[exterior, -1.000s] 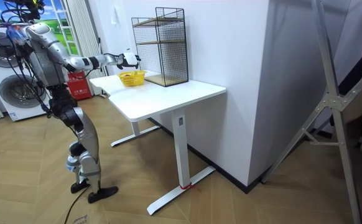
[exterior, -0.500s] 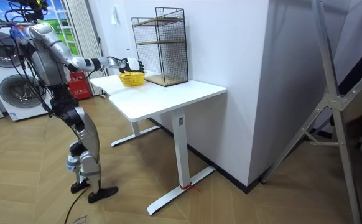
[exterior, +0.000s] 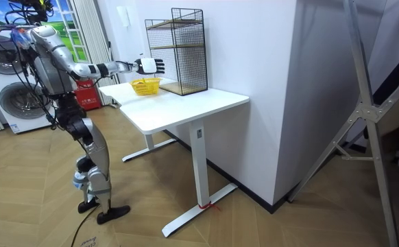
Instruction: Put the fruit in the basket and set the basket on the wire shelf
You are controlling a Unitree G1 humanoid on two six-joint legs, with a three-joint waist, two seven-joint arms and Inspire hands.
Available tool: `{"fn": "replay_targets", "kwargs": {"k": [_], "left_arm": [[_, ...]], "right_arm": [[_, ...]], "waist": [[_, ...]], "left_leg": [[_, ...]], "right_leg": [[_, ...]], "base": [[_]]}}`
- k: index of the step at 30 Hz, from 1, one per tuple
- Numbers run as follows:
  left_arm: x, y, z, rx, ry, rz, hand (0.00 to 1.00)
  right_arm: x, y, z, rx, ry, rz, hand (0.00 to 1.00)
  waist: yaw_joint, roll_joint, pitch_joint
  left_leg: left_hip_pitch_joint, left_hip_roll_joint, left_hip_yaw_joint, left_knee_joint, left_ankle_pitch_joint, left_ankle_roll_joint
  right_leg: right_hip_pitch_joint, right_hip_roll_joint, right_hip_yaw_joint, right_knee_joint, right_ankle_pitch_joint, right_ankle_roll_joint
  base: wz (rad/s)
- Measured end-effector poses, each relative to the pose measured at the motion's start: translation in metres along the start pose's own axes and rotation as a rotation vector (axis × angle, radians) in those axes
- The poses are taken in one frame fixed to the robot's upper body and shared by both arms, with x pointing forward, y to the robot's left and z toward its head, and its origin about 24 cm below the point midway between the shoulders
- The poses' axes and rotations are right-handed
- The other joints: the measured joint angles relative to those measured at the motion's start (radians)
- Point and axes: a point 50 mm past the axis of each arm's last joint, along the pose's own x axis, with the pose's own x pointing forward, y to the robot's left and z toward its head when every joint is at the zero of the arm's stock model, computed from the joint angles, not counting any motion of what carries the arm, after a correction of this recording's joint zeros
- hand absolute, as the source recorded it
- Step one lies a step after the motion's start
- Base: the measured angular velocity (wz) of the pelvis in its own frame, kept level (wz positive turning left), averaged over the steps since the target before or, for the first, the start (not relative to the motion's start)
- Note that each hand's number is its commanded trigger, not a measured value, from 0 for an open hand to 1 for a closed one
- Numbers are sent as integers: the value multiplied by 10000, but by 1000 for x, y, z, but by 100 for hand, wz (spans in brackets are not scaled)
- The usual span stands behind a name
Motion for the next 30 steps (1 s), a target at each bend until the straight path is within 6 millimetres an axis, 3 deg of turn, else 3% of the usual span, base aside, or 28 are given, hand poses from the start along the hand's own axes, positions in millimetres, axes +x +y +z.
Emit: {"fn": "replay_targets", "kwargs": {"k": [4, 5, 9, 12, 16, 20, 23, 27, 30], "left_arm": [[0, 12, -12, -3030, 710, 878, 0], [0, 17, -18, -4175, 1053, 1350, 0], [-1, 41, -29, -8086, 2099, 3216, 0], [-4, 62, -18, -9318, 1803, 4637, 0], [-25, 108, 33, -10862, -300, 7056, 0], [-69, 149, 87, -11758, -3439, 9249, 0], [-102, 167, 114, -11928, -5370, 10747, 0], [-141, 179, 136, -11942, -7608, 11682, 0], [-159, 171, 152, -11820, -8863, 11526, 0]], "right_arm": [[-16, -20, -19, 745, 632, -1152, 0], [-24, -27, -26, 800, 857, -1481, 0], [-41, -54, -38, 922, 1292, -3054, 0], [-51, -64, -44, 820, 1501, -3819, 0], [-65, -66, -49, 380, 1671, -4360, 0], [-82, -69, -56, 132, 1973, -4707, 0], [-90, -72, -60, -162, 2131, -4913, 0], [-91, -75, -59, -223, 2084, -5088, 0], [-90, -72, -58, -21, 1966, -5040, 0]], "waist": [[61, 153, -12], [74, 216, -58], [135, 466, -31], [186, 516, -22], [419, 584, -82], [556, 538, -150], [610, 613, -102], [557, 643, -82], [434, 649, -43]], "left_leg": [[132, 13, 22, -41, 0, 1], [170, 12, 17, -63, 0, 1], [205, 12, 38, -71, 1, 6], [201, 7, 41, -62, 4, -1], [136, -39, 40, -44, 45, -37], [157, -82, -1, -51, 70, -25], [167, -38, 42, -53, 69, -17], [188, -37, 33, -53, 69, -18], [150, -102, -6, -40, 69, -17]], "right_leg": [[88, 9, 60, 1, -1, 1], [111, 6, 54, 14, -6, 8], [107, -32, 106, 102, -18, 20], [90, -36, 121, 129, -23, 12], [-35, -42, 187, 268, -52, -22], [-19, -72, 153, 290, -63, -18], [-50, -81, 183, 309, -68, -7], [-33, -71, 170, 271, -70, -4], [-53, -78, 161, 264, -72, -1]], "base": [[-3], [0], [-2], [0], [0], [0], [-5], [0], [3]]}}
